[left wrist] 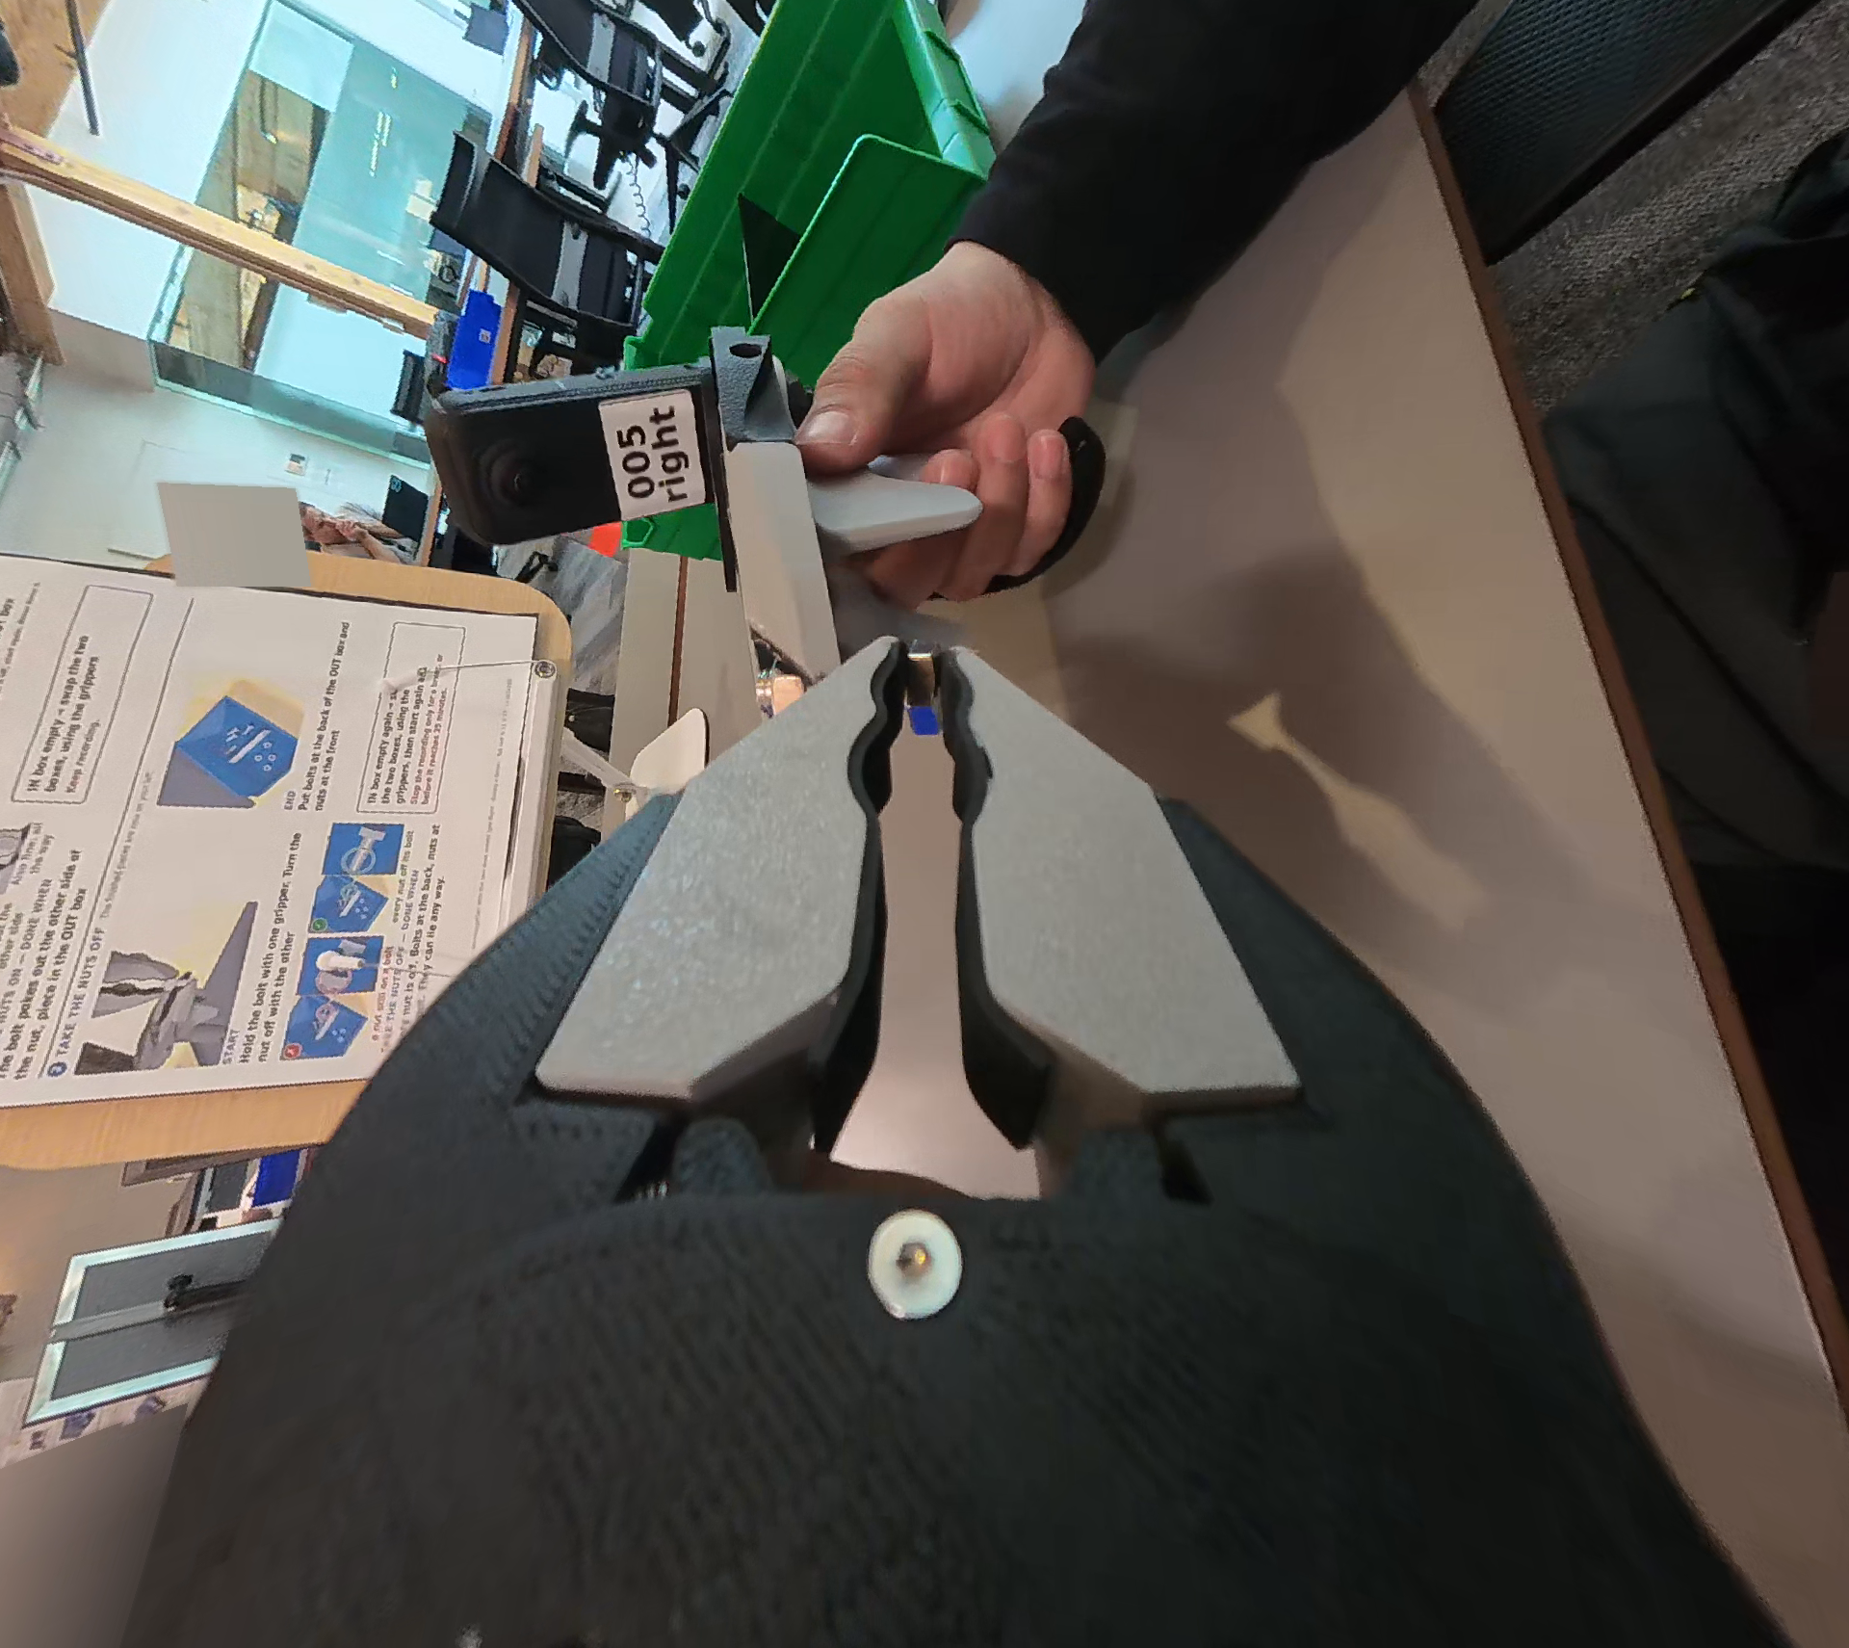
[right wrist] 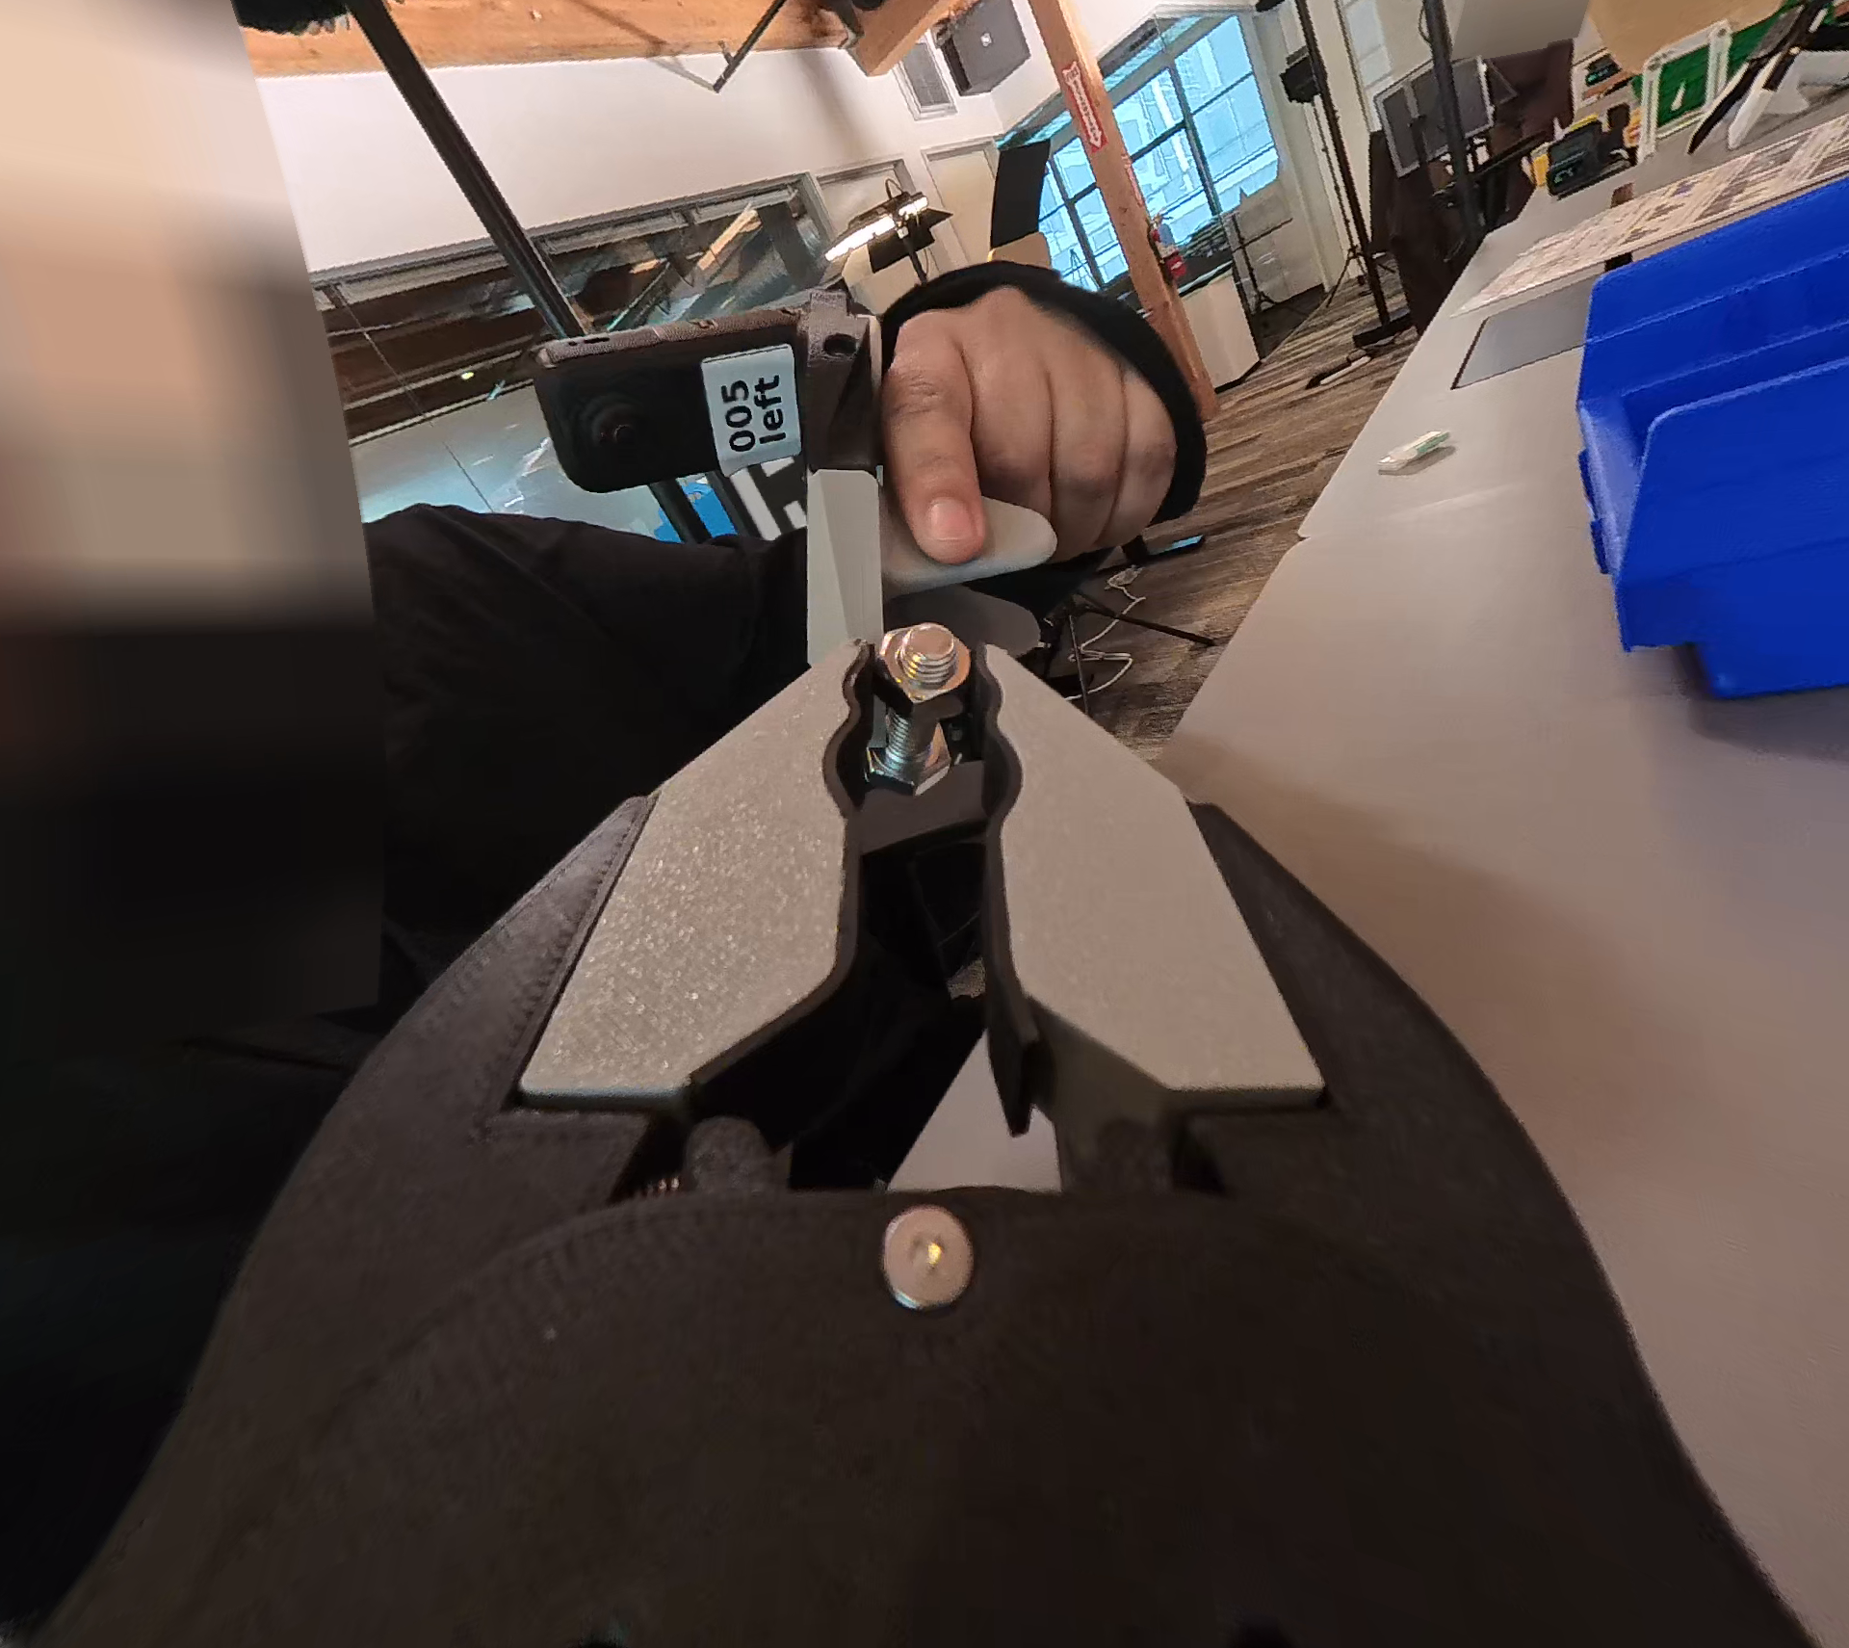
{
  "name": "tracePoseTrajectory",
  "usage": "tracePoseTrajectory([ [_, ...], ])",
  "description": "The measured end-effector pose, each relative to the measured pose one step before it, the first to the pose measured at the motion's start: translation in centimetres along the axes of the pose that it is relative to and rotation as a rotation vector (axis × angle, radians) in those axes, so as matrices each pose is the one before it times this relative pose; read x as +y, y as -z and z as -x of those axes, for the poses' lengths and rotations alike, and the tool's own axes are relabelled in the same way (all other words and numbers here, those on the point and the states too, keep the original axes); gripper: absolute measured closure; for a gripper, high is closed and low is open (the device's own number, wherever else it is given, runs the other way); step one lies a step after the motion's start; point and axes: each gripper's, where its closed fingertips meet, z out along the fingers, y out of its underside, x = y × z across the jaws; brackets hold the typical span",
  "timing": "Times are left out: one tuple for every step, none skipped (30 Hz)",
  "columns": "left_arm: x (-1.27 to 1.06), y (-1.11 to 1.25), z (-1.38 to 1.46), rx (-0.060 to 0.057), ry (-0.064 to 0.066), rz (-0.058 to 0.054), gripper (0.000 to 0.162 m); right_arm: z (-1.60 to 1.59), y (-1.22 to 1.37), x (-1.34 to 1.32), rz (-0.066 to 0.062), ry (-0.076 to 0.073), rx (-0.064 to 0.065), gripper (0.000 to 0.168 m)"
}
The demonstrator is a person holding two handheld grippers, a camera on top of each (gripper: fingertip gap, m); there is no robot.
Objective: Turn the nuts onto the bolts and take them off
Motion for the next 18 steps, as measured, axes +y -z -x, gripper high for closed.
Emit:
tracePoseTrajectory([
  [0.143,-0.033,0.003,-0.0035,0.0071,-0.0004,0.158,-0.149,0.011,0.023,0.0012,-0.0020,0.0080,0.153],
  [0.177,-0.035,0.048,-0.0078,0.0061,0.0010,0.157,-0.190,0.022,-0.009,-0.0015,-0.0028,0.0098,0.153],
  [0.205,-0.063,0.038,-0.0089,0.0030,0.0014,0.157,-0.227,0.051,-0.018,-0.0024,-0.0046,0.0101,0.153],
  [0.203,-0.050,-0.017,-0.0068,0.0008,0.0004,0.157,-0.222,0.047,0.025,0.0001,-0.0051,0.0091,0.153],
  [0.199,-0.050,-0.026,-0.0064,0.0033,-0.0004,0.157,-0.239,0.031,0.080,0.0025,-0.0061,0.0085,0.153],
  [0.177,-0.047,-0.028,-0.0058,0.0098,-0.0010,0.157,-0.226,0.039,0.069,0.0019,-0.0064,0.0076,0.153],
  [0.207,-0.050,0.015,-0.0078,0.0146,0.0012,0.157,-0.256,0.049,0.063,0.0012,-0.0053,0.0101,0.153],
  [0.225,-0.034,0.080,-0.0114,0.0166,-0.0004,0.157,-0.281,0.083,-0.001,-0.0013,-0.0044,0.0119,0.153],
  [0.210,-0.004,0.097,-0.0126,0.0185,-0.0036,0.156,-0.275,0.103,-0.017,-0.0020,-0.0049,0.0115,0.153],
  [0.253,0.020,0.131,-0.0138,0.0226,-0.0027,0.154,-0.346,0.102,0.021,0.0008,-0.0042,0.0171,0.153],
  [0.265,0.066,0.104,-0.0108,0.0281,-0.0033,0.153,-0.448,0.097,0.060,0.0026,-0.0009,0.0240,0.153],
  [0.242,0.071,0.006,-0.0047,0.0330,-0.0050,0.151,-0.394,0.062,0.082,0.0042,-0.0010,0.0208,0.153],
  [0.150,0.116,0.106,-0.0124,0.0326,-0.0099,0.151,-0.346,0.040,0.101,0.0049,-0.0027,0.0163,0.153],
  [0.066,0.160,0.172,-0.0170,0.0336,-0.0171,0.150,-0.363,0.030,0.080,0.0035,-0.0022,0.0184,0.153],
  [0.147,0.163,0.121,-0.0096,0.0410,-0.0130,0.149,-0.429,0.010,0.109,0.0059,0.0015,0.0246,0.153],
  [0.308,0.133,0.198,-0.0099,0.0472,-0.0051,0.148,-0.459,-0.001,0.155,0.0087,0.0048,0.0272,0.153],
  [0.405,0.126,0.496,-0.0257,0.0503,-0.0060,0.148,-0.507,-0.001,0.184,0.0111,0.0049,0.0302,0.153],
  [0.564,0.092,0.636,-0.0297,0.0633,-0.0031,0.148,-0.556,0.031,0.148,0.0087,0.0064,0.0345,0.153],
])
